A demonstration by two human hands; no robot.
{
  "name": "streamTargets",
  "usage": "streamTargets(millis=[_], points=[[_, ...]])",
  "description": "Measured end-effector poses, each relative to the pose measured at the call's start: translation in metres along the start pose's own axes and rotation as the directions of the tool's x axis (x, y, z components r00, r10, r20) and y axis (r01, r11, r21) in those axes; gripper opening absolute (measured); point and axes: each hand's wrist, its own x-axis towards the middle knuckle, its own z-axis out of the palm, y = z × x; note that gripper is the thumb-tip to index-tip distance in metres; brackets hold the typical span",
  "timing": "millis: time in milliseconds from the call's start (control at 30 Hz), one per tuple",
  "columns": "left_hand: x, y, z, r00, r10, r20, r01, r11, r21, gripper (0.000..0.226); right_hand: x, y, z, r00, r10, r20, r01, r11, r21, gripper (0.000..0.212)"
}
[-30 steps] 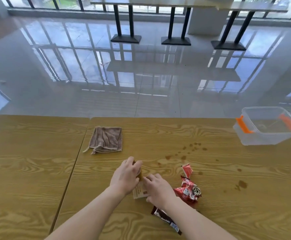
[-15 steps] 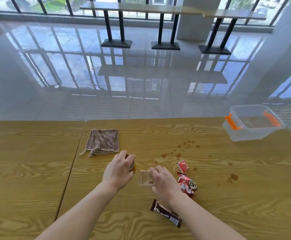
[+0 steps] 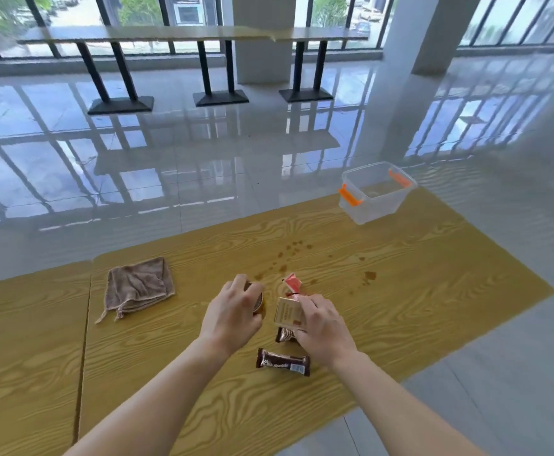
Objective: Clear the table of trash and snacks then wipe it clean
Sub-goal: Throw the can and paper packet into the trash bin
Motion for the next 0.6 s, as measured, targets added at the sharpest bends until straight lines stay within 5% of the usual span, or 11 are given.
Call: streamTargets(millis=[600], points=[[-0.045,0.219,0.064,0.923,0.372,0.096,-0.369,0.928,-0.044,0.047,-0.208,0.146,-0.076,0.882,0.448,-0.147,-0.446,0.894,0.049,0.046]])
